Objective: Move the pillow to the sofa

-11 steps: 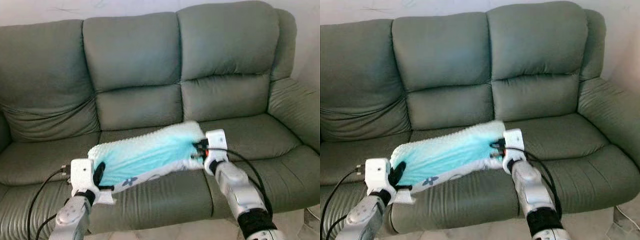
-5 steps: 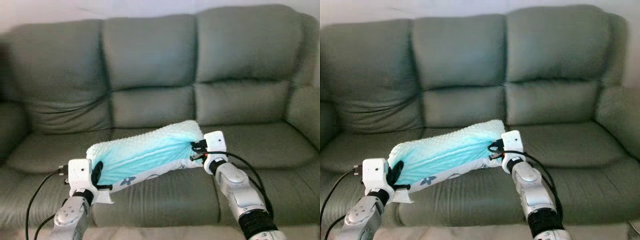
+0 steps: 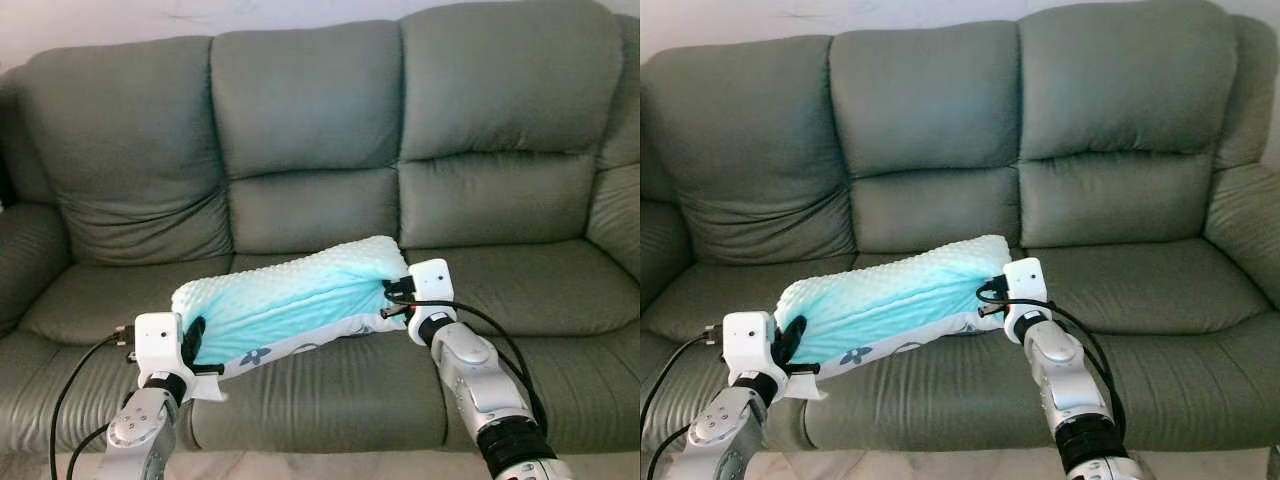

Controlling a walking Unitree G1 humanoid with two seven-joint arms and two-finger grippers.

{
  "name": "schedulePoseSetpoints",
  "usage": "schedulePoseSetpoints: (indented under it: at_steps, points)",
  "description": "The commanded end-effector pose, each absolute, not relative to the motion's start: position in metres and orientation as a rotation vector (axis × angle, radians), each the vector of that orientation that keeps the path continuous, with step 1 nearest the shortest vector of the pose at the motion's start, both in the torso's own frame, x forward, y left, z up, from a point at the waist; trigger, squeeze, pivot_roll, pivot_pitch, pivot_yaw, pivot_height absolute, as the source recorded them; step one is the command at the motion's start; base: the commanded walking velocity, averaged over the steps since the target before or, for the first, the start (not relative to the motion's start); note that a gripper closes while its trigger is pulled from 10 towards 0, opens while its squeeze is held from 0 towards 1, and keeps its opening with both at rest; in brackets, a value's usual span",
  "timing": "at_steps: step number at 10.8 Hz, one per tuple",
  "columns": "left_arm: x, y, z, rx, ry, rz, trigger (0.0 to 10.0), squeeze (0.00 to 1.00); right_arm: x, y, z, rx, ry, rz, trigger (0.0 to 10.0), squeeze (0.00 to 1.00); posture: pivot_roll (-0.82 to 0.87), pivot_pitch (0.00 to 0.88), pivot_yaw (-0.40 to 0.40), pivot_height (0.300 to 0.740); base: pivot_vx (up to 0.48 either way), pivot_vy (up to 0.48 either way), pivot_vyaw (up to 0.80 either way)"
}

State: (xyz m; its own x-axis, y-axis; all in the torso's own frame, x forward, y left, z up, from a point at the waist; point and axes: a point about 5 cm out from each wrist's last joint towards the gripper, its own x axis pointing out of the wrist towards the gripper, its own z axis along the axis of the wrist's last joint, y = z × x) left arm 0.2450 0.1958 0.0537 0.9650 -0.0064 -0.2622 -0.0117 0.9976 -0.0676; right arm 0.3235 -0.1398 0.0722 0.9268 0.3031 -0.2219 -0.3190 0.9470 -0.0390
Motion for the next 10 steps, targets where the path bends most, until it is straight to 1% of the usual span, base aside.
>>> schedulePoseSetpoints:
  at_steps: [1,3,8,9,10]
  points:
    - [0.244,0.2048,0.0581,-0.058,0.246,0.039,10.0,0.0,0.3285,-0.1415,0.0837,-0.07,0.163,0.293,10.0,0.0,-0.21,0.0,0.087,0.74,0.0,0.0,0.0]
    - [0.2446,0.204,0.0582,-0.061,0.244,0.025,10.0,0.0,0.3286,-0.14,0.0852,-0.075,0.154,0.298,10.0,0.0,-0.21,0.0,0.088,0.74,0.323,0.0,0.0]
    - [0.2445,0.2029,0.0563,-0.067,0.256,0.025,10.0,0.0,0.3268,-0.1402,0.0837,-0.08,0.156,0.308,10.0,0.0,-0.22,0.0,0.09,0.74,0.413,0.0,0.0]
    - [0.2447,0.203,0.0559,-0.067,0.26,0.024,10.0,0.0,0.3268,-0.1402,0.0834,-0.082,0.158,0.308,10.0,0.0,-0.22,0.0,0.09,0.74,0.296,0.0,0.0]
    - [0.2452,0.2032,0.056,-0.078,0.257,0.028,10.0,0.0,0.3267,-0.1402,0.0835,-0.082,0.158,0.308,10.0,0.0,-0.22,0.0,0.089,0.74,0.0,0.0,0.0]
